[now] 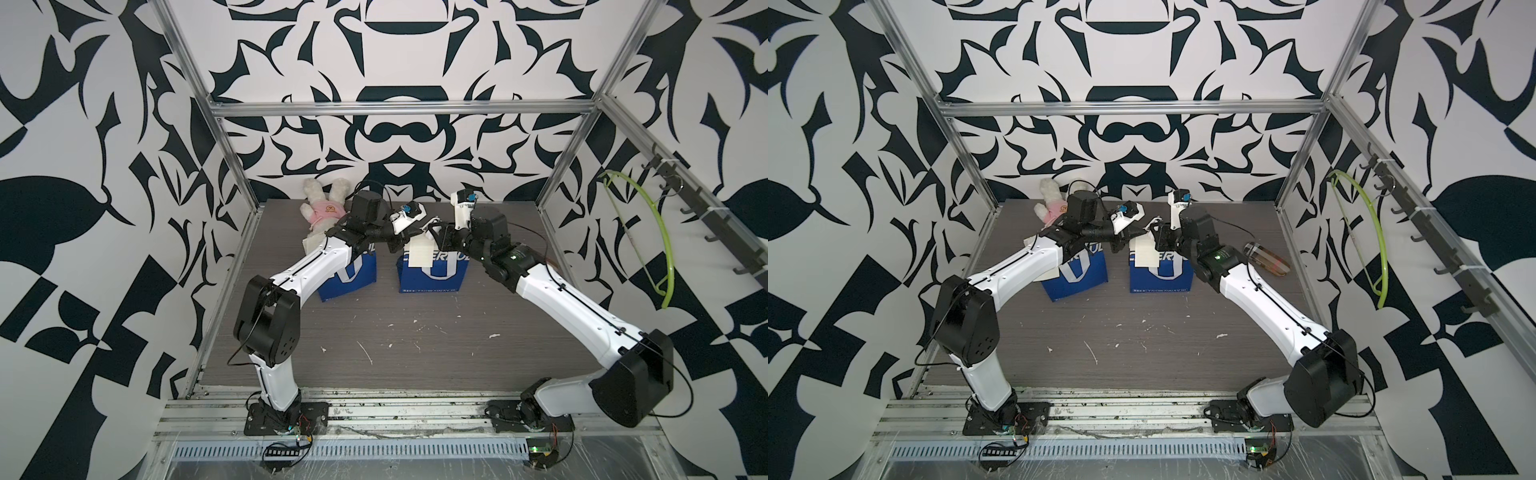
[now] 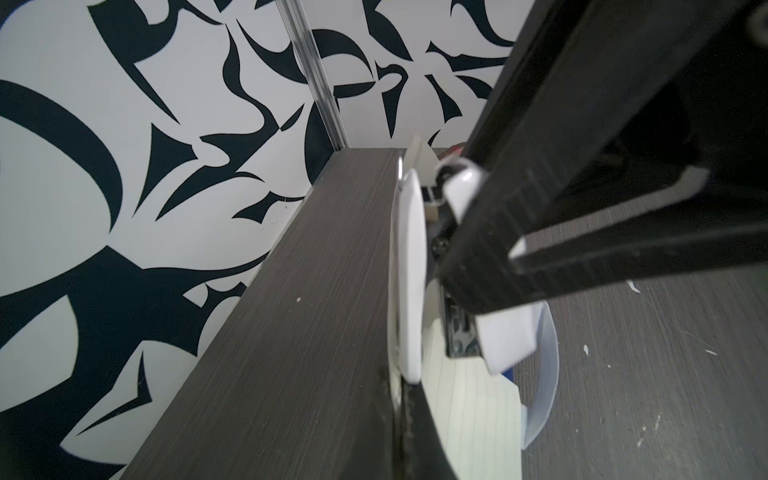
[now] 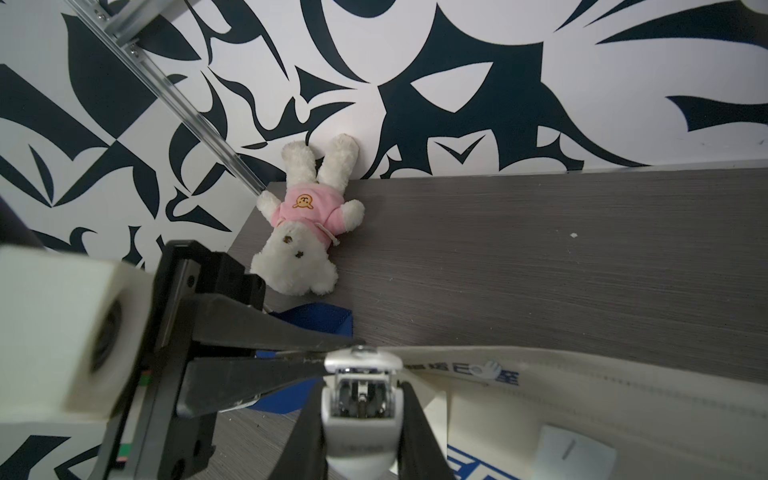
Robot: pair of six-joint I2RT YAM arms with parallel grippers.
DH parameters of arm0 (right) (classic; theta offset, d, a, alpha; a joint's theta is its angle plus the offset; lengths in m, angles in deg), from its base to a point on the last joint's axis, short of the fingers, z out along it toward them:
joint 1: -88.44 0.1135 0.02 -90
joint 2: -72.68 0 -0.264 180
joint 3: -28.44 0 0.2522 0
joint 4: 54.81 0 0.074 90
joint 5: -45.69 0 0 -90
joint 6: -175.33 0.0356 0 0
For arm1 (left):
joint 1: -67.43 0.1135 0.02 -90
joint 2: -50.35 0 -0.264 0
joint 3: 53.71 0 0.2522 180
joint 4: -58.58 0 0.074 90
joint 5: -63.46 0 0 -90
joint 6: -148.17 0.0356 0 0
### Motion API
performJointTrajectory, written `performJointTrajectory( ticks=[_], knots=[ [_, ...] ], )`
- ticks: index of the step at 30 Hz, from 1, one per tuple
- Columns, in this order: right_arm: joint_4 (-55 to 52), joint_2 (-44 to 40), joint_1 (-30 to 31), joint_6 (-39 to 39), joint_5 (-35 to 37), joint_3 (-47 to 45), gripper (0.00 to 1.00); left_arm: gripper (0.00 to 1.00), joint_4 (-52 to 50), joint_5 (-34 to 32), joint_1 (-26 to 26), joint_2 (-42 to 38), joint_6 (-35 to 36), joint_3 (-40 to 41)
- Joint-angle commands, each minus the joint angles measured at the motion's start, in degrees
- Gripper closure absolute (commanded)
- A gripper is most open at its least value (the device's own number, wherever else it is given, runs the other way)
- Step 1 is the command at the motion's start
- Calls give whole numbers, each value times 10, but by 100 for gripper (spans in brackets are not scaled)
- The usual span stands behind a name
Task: Staple the receipts to the bags
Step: Place the stapler in the takeout bag.
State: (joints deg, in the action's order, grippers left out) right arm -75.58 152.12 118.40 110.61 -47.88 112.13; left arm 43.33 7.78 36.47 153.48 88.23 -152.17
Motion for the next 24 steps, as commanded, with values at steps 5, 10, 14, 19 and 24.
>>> performJointTrajectory(
  ticks=[5,10,14,19,24],
  knots=[
    [20,2,22,-43,52,33,100,100,-10,12,-4,-12,8,14],
    [42,-7,26,-60,72,32,100,100,-13,13,-5,-9,10,11],
    [39,-3,26,-77,73,58,100,100,-13,10,-3,-8,11,13],
    [40,0,26,-81,75,61,100,100,-13,8,-4,-7,12,14],
    [-8,16,27,-88,93,85,100,100,-10,5,-4,-7,13,14]
  ],
)
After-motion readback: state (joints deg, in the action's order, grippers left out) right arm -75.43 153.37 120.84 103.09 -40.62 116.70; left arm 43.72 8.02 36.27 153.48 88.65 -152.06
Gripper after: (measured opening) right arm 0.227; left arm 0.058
